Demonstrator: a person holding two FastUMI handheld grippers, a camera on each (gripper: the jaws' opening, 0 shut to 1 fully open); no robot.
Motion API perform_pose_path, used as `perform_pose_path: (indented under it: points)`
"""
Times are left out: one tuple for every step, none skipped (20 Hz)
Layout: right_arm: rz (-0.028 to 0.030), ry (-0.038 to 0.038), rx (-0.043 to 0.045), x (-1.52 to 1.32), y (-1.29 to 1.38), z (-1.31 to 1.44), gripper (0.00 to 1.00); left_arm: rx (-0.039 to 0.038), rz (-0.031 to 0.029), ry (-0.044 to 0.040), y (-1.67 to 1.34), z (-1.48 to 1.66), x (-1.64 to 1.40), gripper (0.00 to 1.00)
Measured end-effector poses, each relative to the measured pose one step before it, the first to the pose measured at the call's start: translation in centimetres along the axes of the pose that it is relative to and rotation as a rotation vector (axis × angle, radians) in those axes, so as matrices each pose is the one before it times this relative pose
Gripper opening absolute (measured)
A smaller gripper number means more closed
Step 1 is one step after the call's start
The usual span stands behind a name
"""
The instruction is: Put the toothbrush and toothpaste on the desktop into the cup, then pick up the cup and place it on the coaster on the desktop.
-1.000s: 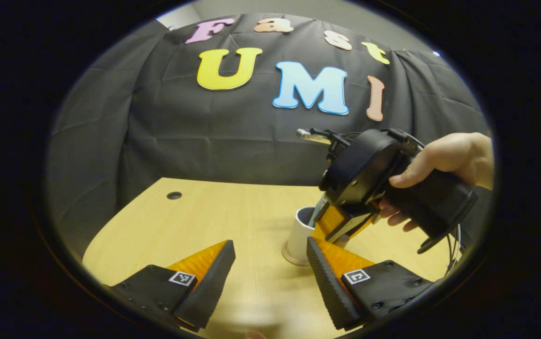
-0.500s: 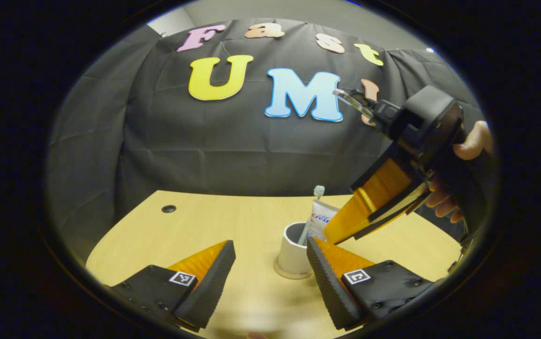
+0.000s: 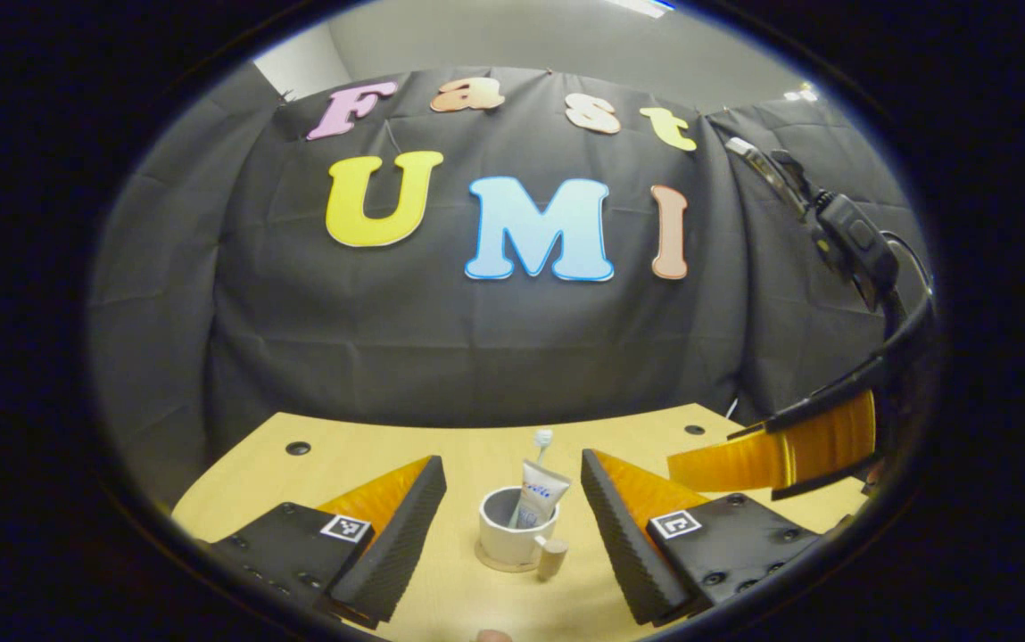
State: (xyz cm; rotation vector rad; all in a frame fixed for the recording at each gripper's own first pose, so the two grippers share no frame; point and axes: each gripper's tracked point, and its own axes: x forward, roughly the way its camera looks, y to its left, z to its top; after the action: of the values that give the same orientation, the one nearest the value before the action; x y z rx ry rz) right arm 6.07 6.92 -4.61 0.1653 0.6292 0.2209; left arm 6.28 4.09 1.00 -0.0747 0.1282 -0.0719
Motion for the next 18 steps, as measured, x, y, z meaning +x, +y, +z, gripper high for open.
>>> perform_pose_path:
  points:
    - [-0.01913,-0.05445,-0.01429,-0.932,-0.704,0.501,0.95,-0.00294,-0.00205,-0.01147,-0.826,0.736,-0.188,0.96]
    - [-0.01793,-0.05679,-0.01375,-1.018,-0.949,0.490,0.95,-0.00016,0.00494,-0.01205,-0.821,0.764,-0.224,0.98]
    - [-0.01364,-0.05665,-0.01144,-1.137,-0.756,0.656,0.95,-0.00064,0.00218,-0.00945,-0.756,0.544,-0.306,0.98]
    - [-0.01471,-0.05113,-0.01188,-1.004,-0.830,0.501,0.95,-0.00186,0.00625,-0.01038,-0.707,0.476,-0.350,0.98]
    - [-0.01234,-0.04949,-0.01593,-0.956,-0.831,0.550,0.95,-0.00396,0.00666,-0.00760,-0.702,0.371,-0.285,0.96]
    - [-0.01270,-0.04616,-0.02016,-0.621,-0.904,0.509,0.95,-0.00639,0.00923,-0.00714,-0.646,0.387,-0.258,0.98]
    - [-0.01688,-0.03812,-0.02215,-0.849,-0.730,0.582,0.95,-0.00795,0.01140,-0.01053,-0.544,0.390,-0.281,0.98]
    - [-0.01727,-0.03069,-0.02482,-0.861,-0.150,0.978,0.95,-0.00843,0.00985,-0.01601,-0.609,0.601,-0.260,0.98]
    - [-0.00871,-0.02776,-0.02126,-0.142,-0.385,0.178,0.95,-0.00606,0.00656,-0.01572,-0.646,0.438,-0.263,0.98]
    - [-0.01788,-0.02892,-0.02016,-0.394,-0.792,0.258,0.95,-0.00138,0.00839,-0.01418,-0.584,0.459,-0.120,0.96]
    - [-0.00524,-0.02416,-0.02147,-0.652,-0.769,0.307,0.95,0.00539,0.01274,-0.00930,-0.300,0.374,-0.154,0.99]
    - [-0.00053,-0.02222,-0.01283,-0.689,-0.816,0.386,0.95,0.00374,0.01406,-0.01180,-0.225,0.427,-0.199,0.99]
    - [0.00075,-0.01165,-0.00493,-0.523,-0.546,0.328,0.95,-0.00082,0.00892,-0.00285,-0.202,0.378,-0.350,0.98]
    - [0.00264,-0.00671,0.00427,-0.235,-0.076,0.127,0.95,-0.00624,0.01178,-0.00373,-0.094,0.208,-0.423,0.97]
    - [0.00135,-0.01089,0.01053,-0.140,0.015,0.316,0.95,-0.00735,0.00313,-0.00679,-0.170,0.292,-0.229,0.99]
    - [-0.00049,-0.01827,0.01168,-0.015,-0.133,0.521,0.95,0.00088,0.00007,-0.00607,-0.226,0.311,-0.184,0.99]
    - [-0.00268,-0.02074,0.00356,-0.210,-0.092,0.567,0.95,0.00882,0.00337,-0.00414,0.031,0.280,-0.255,0.97]
    - [-0.01010,-0.01843,0.00170,-0.252,-0.289,0.541,0.95,0.00814,0.00229,-0.00428,0.123,0.127,-0.296,0.97]
